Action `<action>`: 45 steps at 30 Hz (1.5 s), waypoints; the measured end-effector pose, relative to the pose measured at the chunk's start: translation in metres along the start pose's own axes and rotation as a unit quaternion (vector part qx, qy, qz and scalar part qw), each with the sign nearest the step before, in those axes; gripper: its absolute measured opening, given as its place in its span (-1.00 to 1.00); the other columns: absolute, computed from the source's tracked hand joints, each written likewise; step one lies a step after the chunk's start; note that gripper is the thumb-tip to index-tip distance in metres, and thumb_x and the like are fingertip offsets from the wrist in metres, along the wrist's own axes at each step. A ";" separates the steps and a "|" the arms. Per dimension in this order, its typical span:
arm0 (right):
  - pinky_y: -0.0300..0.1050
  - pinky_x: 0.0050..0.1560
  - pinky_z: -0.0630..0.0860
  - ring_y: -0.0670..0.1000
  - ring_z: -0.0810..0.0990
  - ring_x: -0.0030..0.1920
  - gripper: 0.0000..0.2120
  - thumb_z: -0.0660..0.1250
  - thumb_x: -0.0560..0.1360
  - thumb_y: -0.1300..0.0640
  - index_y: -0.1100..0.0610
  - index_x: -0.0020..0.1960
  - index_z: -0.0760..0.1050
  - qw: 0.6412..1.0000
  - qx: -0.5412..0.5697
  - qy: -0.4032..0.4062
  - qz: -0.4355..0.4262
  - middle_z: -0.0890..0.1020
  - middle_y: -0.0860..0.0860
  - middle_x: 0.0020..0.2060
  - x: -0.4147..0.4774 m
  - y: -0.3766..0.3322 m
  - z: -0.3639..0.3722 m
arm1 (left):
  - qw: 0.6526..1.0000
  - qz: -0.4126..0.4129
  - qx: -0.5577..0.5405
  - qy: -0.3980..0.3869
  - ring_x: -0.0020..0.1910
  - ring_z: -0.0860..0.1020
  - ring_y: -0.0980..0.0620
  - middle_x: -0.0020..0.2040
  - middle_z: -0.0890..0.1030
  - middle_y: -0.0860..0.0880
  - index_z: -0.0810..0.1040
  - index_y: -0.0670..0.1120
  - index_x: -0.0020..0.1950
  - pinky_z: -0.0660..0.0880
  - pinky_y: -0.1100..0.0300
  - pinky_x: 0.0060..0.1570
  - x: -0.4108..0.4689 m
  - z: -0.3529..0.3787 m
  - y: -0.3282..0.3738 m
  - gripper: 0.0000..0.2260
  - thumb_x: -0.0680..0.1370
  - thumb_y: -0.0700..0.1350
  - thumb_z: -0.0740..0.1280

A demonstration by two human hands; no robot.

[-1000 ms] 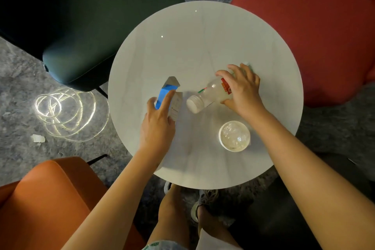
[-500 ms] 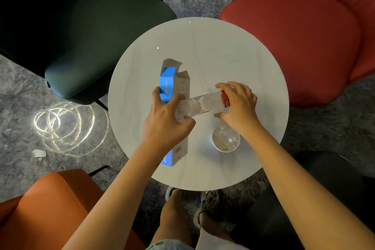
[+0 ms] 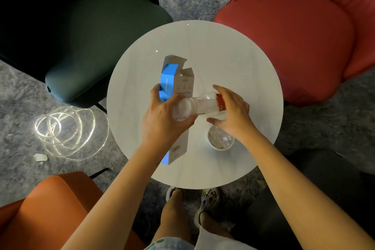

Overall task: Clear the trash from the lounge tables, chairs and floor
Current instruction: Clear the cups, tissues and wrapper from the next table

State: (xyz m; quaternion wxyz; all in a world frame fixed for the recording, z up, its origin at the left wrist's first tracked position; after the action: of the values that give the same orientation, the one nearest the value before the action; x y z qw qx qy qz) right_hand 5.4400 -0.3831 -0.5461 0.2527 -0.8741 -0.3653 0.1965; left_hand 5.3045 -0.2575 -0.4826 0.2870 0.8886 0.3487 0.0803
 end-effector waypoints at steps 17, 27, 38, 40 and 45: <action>-0.01 0.20 0.35 0.10 0.41 0.25 -0.29 0.50 0.30 0.04 0.06 0.38 0.29 0.987 -0.128 -0.078 -0.060 0.41 0.04 0.28 -0.059 0.012 0.025 | 0.995 -0.025 0.090 0.033 -0.11 0.53 -0.20 0.35 0.31 -0.13 0.54 -0.02 -0.01 0.34 0.13 -0.30 -0.012 -0.045 -0.010 -0.63 0.28 0.10 0.49; -0.01 0.16 0.36 0.13 0.42 0.22 -0.22 0.50 0.28 0.03 0.05 0.42 0.24 0.979 -0.068 -0.064 -0.179 0.39 0.05 0.30 -0.059 -0.071 -0.015 | 0.973 -0.187 0.083 0.104 -0.03 0.51 -0.17 0.39 0.21 -0.03 0.49 0.08 0.08 0.33 0.12 -0.20 -0.100 -0.090 -0.033 -0.61 0.33 0.18 0.44; -0.08 0.16 0.34 0.04 0.44 0.19 -0.21 0.40 0.34 -0.21 -0.07 0.43 0.08 0.917 -0.055 -0.093 -0.384 0.40 -0.04 0.31 -0.100 -0.261 -0.032 | 0.896 -0.338 0.100 0.272 -0.17 0.43 -0.04 0.29 0.30 -0.04 0.48 0.13 0.01 0.31 0.16 -0.24 -0.242 -0.226 -0.056 -0.63 0.30 0.27 0.37; -0.05 0.14 0.34 0.06 0.46 0.18 -0.22 0.38 0.33 -0.20 -0.06 0.41 0.09 0.899 -0.042 -0.094 -0.425 0.43 -0.05 0.27 -0.116 -0.301 -0.027 | 0.877 -0.366 0.107 0.294 -0.11 0.49 -0.10 0.26 0.33 -0.04 0.49 0.14 -0.01 0.33 0.15 -0.23 -0.273 -0.251 -0.063 -0.63 0.29 0.29 0.35; -0.04 0.13 0.29 0.04 0.46 0.20 -0.24 0.37 0.34 -0.17 -0.05 0.42 0.09 0.847 -0.025 -0.112 -0.519 0.45 -0.05 0.25 -0.177 -0.394 -0.007 | 0.830 -0.414 0.123 0.354 -0.15 0.42 0.02 0.23 0.34 0.01 0.48 0.14 -0.05 0.33 0.15 -0.21 -0.365 -0.307 -0.081 -0.62 0.27 0.32 0.34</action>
State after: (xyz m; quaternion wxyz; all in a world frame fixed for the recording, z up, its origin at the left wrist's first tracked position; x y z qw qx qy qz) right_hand 5.1149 -0.2771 -0.2819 0.2530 -0.5352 -0.7964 0.1237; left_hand 4.8815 -0.3133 -0.2548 0.0384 0.5999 0.7684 0.2194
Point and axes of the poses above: each hand's wrist, its own x-axis towards the middle knuckle, its own z-axis out of the palm, y = z × x, the point moved 3 cm from there along x, towards the middle knuckle
